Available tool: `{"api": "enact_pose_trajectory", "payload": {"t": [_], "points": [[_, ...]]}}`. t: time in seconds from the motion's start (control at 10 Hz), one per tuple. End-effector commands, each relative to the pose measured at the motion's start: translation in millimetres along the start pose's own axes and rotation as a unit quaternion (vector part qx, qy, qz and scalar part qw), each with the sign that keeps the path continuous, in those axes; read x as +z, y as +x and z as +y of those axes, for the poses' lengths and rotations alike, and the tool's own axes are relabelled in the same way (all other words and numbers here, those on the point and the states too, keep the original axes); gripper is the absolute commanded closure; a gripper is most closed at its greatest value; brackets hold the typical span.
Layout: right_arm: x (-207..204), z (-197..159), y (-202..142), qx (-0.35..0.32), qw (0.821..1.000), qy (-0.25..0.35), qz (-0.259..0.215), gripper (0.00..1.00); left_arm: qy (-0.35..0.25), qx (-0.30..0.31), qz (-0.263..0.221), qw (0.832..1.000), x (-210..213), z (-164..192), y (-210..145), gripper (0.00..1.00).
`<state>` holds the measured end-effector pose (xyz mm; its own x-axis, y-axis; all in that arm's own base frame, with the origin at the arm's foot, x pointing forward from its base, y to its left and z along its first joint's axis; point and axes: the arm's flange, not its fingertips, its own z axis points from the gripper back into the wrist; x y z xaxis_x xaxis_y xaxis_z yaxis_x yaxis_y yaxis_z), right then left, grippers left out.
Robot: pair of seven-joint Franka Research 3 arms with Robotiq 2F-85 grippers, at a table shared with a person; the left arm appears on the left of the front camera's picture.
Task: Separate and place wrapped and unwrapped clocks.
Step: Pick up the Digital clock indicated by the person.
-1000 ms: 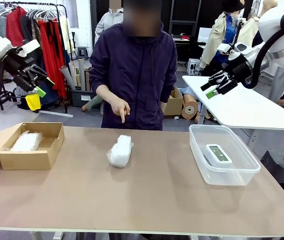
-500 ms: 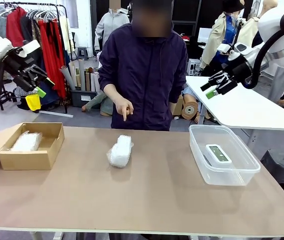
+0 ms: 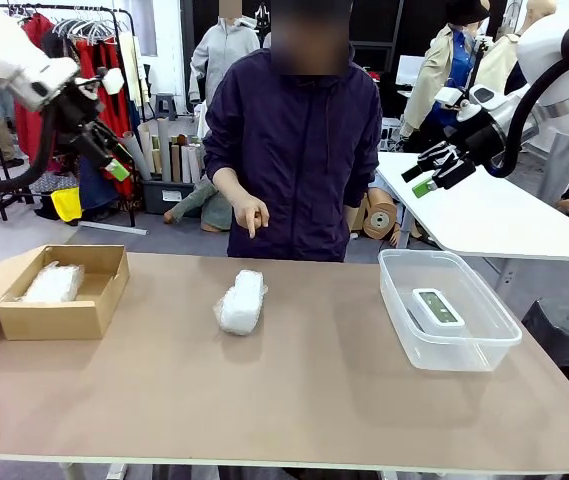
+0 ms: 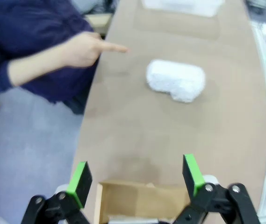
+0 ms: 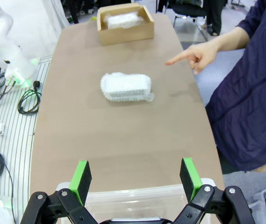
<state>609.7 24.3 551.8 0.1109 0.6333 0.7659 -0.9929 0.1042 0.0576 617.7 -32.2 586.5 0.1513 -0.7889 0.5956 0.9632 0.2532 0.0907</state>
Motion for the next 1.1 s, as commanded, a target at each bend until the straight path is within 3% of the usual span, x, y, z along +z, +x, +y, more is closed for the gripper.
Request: {"api": "enact_pose_trajectory", "payload": {"t": [0.0, 0.4, 0.5, 0.6, 0.7, 1.0], "points": [[0, 3, 2, 0.003, 1.000, 0.000, 0.001, 0.00, 0.045, 0.084, 0.077, 0.993, -21, -21, 22, 0.00], [0, 3, 2, 0.003, 1.000, 0.000, 0.001, 0.00, 0.139, 0.176, 0.164, 0.961, -67, -32, 34, 0.00], [0, 3, 2, 0.003, 1.000, 0.000, 0.001, 0.00, 0.143, 0.185, 0.159, 0.959, -77, -34, 35, 0.00], [0, 3, 2, 0.003, 1.000, 0.000, 0.001, 0.00, 0.121, 0.178, 0.127, 0.968, -80, -35, 38, 0.00], [0, 3, 2, 0.003, 1.000, 0.000, 0.001, 0.00, 0.137, 0.165, 0.153, 0.965, -72, -28, 34, 0.00], [0, 3, 2, 0.003, 1.000, 0.000, 0.001, 0.00, 0.137, 0.165, 0.153, 0.965, -72, -28, 34, 0.00]]}}
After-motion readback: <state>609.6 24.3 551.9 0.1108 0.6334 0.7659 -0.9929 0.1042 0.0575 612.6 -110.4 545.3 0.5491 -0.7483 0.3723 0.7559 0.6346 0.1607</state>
